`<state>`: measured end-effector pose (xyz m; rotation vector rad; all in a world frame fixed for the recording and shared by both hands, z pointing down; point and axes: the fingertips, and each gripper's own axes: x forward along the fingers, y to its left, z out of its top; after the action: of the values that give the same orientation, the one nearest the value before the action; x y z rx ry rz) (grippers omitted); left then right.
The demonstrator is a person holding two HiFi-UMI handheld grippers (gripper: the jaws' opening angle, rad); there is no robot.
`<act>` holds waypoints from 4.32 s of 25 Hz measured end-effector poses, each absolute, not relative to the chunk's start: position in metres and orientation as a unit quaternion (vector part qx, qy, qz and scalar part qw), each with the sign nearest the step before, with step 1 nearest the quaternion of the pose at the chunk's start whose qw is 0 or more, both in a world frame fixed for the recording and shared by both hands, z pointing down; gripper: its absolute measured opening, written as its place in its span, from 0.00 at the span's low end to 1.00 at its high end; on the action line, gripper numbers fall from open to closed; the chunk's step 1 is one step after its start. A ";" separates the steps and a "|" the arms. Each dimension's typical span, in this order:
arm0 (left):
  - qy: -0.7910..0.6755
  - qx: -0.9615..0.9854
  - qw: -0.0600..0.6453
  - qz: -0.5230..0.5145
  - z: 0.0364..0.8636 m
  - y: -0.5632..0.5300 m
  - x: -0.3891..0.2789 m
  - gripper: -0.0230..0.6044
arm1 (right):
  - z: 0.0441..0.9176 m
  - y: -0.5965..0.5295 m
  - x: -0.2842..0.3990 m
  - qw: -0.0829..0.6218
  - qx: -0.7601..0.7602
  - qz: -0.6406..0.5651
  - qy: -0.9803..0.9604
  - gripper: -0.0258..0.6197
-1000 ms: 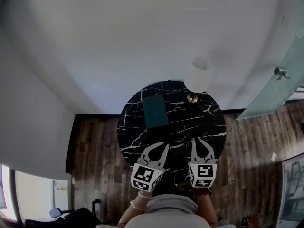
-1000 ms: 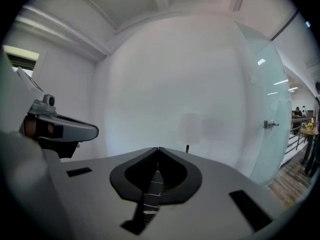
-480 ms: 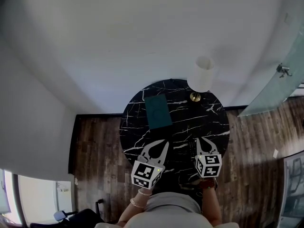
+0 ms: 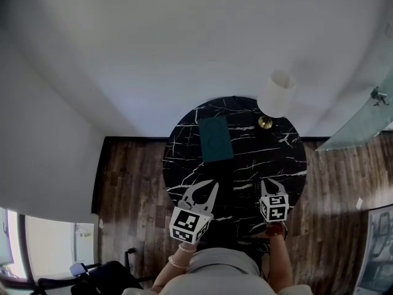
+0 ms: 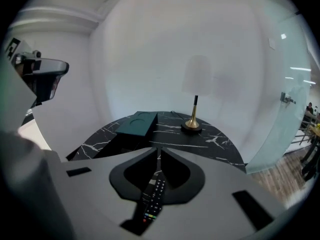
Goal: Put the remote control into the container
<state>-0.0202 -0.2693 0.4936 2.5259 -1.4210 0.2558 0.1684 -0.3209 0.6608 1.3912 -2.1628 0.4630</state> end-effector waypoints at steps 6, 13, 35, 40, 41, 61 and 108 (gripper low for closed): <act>-0.498 0.853 0.129 0.087 0.501 -0.268 -0.036 0.05 | 0.703 -0.317 0.168 0.299 0.501 0.192 -0.789 0.06; -0.504 0.847 0.138 0.092 0.509 -0.267 -0.047 0.05 | 0.743 -0.312 0.170 0.331 0.493 0.224 -0.773 0.07; -0.539 0.822 0.155 0.097 0.518 -0.264 -0.079 0.05 | 0.831 -0.300 0.175 0.449 0.476 0.259 -0.711 0.42; -0.538 0.823 0.156 0.095 0.518 -0.265 -0.078 0.05 | 0.830 -0.301 0.181 0.451 0.481 0.262 -0.705 0.41; -0.538 0.823 0.156 0.094 0.518 -0.264 -0.078 0.05 | 0.829 -0.302 0.181 0.448 0.482 0.261 -0.706 0.41; -0.531 0.829 0.151 0.089 0.511 -0.256 -0.072 0.05 | 0.820 -0.294 0.178 0.435 0.465 0.266 -0.724 0.37; -0.552 0.816 0.152 0.072 0.515 -0.254 -0.090 0.05 | 0.630 -0.304 0.003 0.322 0.329 0.144 -0.876 0.37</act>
<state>-0.0897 -0.2540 0.5146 2.3432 -1.5854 0.2074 0.0027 -0.3039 0.6300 0.8634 -2.3005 0.3793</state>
